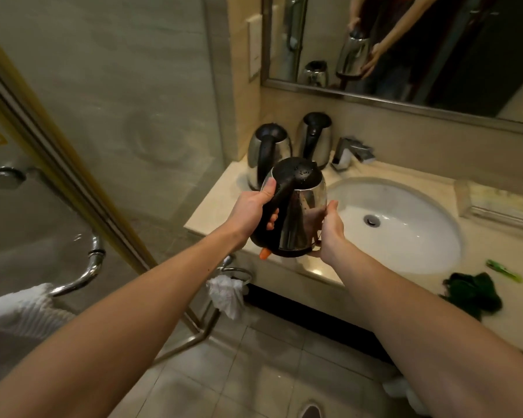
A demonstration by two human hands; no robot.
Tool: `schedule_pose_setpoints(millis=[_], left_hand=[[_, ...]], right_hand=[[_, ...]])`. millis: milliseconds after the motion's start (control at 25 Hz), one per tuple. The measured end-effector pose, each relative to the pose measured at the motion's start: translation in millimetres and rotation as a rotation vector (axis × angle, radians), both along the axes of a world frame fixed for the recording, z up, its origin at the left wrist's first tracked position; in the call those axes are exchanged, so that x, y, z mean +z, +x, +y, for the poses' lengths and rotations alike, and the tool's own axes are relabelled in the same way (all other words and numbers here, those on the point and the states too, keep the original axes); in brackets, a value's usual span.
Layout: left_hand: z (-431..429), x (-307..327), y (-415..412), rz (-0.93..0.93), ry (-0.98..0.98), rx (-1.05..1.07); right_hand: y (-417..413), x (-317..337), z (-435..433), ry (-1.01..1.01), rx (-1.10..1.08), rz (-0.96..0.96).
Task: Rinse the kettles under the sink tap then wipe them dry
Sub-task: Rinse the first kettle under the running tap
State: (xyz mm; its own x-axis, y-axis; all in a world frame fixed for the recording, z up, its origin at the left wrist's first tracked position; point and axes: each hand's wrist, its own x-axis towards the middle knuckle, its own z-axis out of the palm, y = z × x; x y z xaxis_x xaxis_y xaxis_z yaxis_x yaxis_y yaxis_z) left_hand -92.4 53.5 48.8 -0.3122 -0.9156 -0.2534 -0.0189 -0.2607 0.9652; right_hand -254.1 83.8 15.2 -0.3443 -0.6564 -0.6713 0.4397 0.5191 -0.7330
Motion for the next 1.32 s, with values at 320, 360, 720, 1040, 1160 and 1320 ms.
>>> schedule_pose_setpoints(millis=[320, 360, 720, 1040, 1160, 1320], left_hand=[[3.3, 0.6, -97.6, 0.049, 0.057, -0.117], [2.1, 0.2, -106.9, 0.044, 0.06, -0.123], [-8.7, 3.1, -176.1, -0.091, 0.192, -0.277], [-32.6, -23.9, -245.4, -0.206, 0.285, -0.137], [-44.6, -41.8, -262.9, -0.22, 0.284, -0.065], [-65.0, -63.0, -276.5, -0.215, 0.322, -0.011]], right_hand=[[-95.3, 2.7, 20.8, 0.007, -0.108, 0.052], [-104.4, 1.8, 20.7, 0.009, -0.113, 0.053], [-181.8, -24.9, 11.1, 0.014, -0.205, 0.051], [-239.2, -65.3, -14.7, 0.034, -0.289, 0.028], [-251.8, -81.9, -28.1, 0.062, -0.249, 0.074], [-274.9, -120.4, -57.8, 0.142, -0.193, 0.177]])
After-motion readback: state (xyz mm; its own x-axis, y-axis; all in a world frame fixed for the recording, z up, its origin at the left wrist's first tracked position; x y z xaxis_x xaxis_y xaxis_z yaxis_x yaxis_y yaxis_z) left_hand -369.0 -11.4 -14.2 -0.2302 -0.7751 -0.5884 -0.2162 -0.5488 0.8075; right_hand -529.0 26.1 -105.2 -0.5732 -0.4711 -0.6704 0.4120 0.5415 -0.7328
